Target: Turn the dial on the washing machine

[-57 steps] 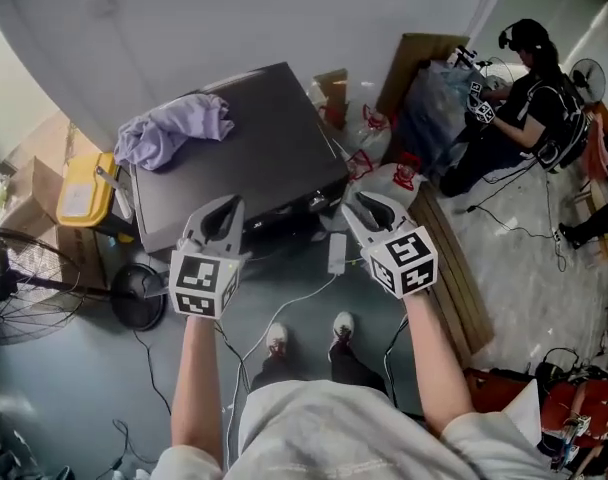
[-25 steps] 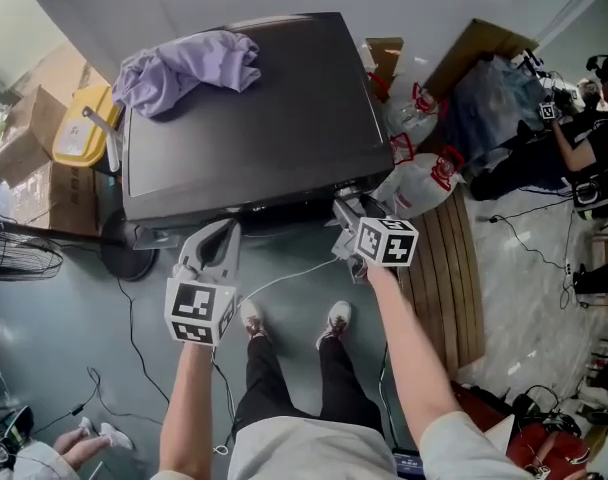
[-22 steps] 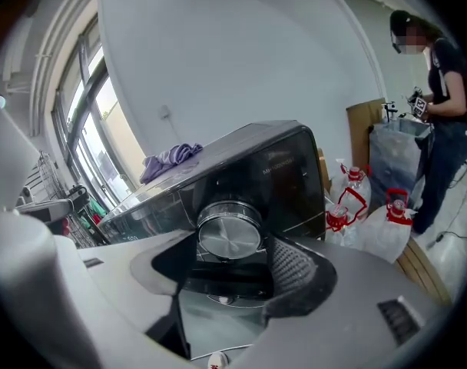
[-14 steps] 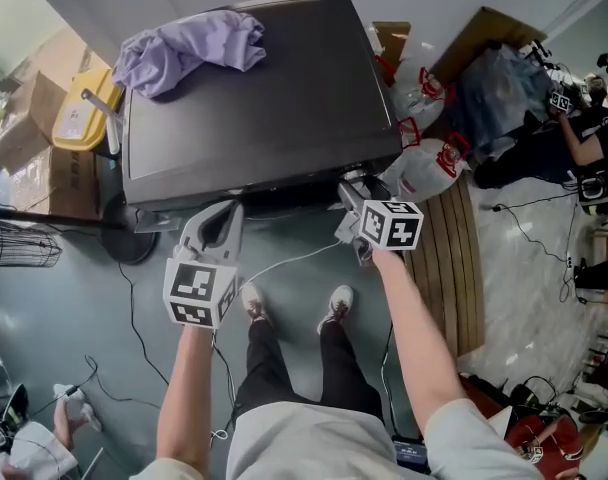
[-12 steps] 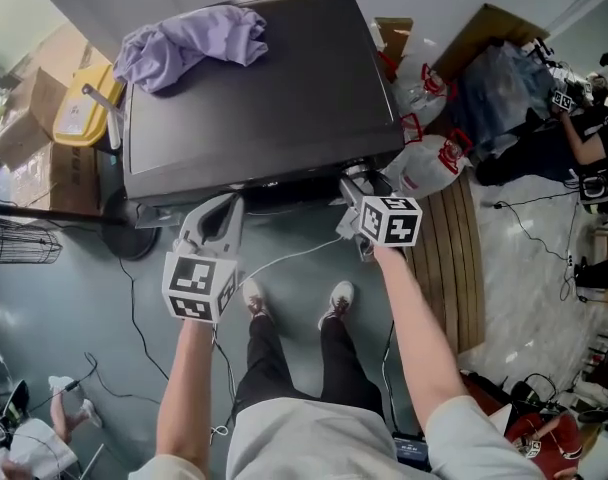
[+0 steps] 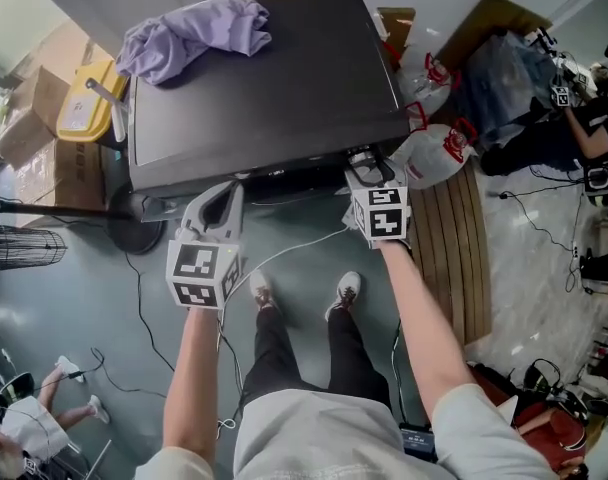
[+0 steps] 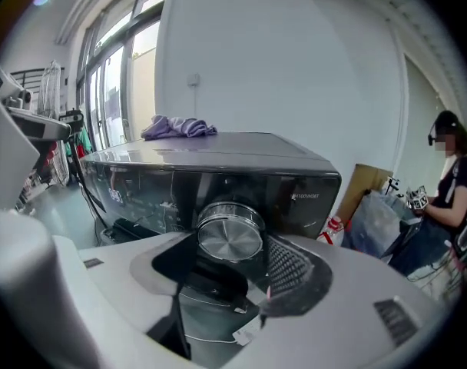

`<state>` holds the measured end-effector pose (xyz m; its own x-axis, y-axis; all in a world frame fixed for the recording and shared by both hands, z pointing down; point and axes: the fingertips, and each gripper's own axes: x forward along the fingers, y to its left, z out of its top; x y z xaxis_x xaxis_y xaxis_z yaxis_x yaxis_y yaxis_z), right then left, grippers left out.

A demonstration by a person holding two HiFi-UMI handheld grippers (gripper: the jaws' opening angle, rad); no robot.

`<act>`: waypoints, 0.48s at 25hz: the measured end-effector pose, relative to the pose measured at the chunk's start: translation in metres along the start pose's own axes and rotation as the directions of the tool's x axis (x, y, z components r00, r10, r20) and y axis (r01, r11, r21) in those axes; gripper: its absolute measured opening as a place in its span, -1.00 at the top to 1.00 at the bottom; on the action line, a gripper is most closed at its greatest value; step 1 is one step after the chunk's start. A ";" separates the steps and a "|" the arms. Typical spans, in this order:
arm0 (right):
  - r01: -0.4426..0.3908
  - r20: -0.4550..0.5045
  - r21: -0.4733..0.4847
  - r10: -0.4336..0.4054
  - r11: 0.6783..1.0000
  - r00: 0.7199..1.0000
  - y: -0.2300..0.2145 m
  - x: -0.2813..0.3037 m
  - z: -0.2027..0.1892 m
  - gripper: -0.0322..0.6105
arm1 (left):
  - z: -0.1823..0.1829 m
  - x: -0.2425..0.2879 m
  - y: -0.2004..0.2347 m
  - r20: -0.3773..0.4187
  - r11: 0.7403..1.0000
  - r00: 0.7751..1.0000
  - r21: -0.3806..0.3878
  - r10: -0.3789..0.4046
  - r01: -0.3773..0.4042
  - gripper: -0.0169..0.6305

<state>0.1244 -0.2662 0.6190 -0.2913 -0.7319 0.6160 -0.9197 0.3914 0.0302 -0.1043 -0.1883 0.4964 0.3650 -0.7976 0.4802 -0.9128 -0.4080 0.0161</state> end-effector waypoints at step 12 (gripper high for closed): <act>0.102 -0.028 -0.177 -0.109 0.979 0.994 0.002 -0.001 0.002 0.03 | -0.005 -0.002 -0.001 -0.007 1.000 1.000 0.008 0.006 -0.006 0.90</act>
<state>0.1220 -0.2659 0.6167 -0.1821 -0.7543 0.6308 -0.8834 0.4072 0.2320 -0.1049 -0.1841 0.4998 0.3581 -0.7972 0.4861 -0.9136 -0.4065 0.0064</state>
